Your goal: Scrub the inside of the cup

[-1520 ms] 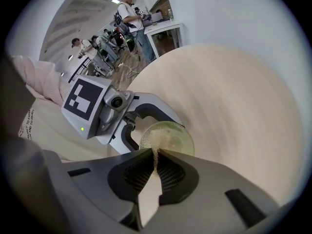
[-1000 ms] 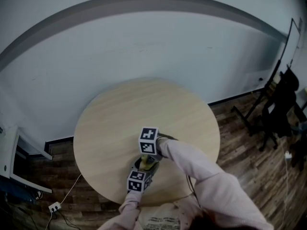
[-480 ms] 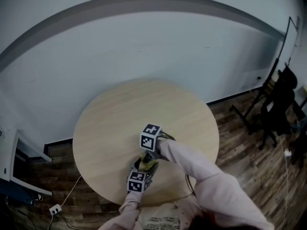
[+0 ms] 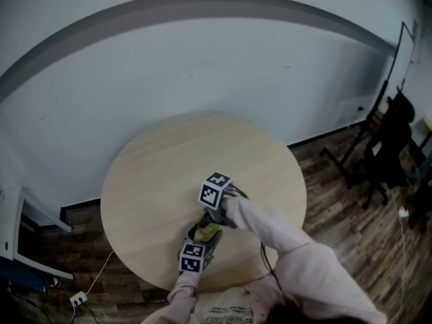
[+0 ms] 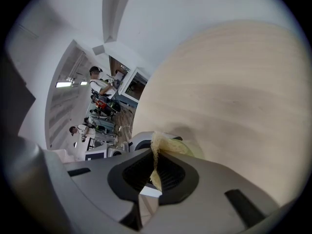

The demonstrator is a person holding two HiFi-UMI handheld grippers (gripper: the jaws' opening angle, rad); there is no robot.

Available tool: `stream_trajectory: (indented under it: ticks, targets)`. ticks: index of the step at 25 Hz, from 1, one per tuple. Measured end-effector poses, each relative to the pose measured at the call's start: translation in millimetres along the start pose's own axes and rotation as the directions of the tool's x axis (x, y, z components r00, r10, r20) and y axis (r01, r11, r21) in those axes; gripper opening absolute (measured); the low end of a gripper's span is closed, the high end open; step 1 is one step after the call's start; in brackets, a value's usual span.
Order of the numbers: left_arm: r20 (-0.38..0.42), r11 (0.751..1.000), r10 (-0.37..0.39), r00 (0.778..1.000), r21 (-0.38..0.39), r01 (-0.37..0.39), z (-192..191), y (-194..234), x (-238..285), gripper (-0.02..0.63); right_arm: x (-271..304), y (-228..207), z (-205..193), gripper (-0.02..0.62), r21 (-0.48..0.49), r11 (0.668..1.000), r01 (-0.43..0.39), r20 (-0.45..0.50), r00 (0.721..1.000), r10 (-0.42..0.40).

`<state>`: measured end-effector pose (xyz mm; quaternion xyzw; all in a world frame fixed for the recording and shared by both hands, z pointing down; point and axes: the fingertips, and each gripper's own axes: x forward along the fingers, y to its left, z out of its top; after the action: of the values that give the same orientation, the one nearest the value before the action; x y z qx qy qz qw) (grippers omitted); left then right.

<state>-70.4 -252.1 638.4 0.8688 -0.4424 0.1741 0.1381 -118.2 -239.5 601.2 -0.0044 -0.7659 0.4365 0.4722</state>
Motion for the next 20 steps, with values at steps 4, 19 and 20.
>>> stream_trajectory:
  ticks: [4, 19, 20]
  targets:
    - [0.003, 1.000, 0.007, 1.000, 0.015, -0.007, 3, 2, -1, 0.358, -3, -1, 4, 0.026, 0.045, 0.999, -0.017, 0.056, 0.998, 0.014]
    - [-0.003, 0.999, 0.016, 1.000, 0.031, -0.016, 2, 1, 1, 0.359, -12, -4, 4, 0.028, 0.111, 0.992, -0.067, 0.175, 0.983, 0.047]
    - [-0.008, 0.999, 0.017, 1.000, 0.028, -0.017, 1, 0, 1, 0.359, -13, -4, 3, 0.028, 0.110, 0.992, -0.068, 0.176, 0.983, 0.048]
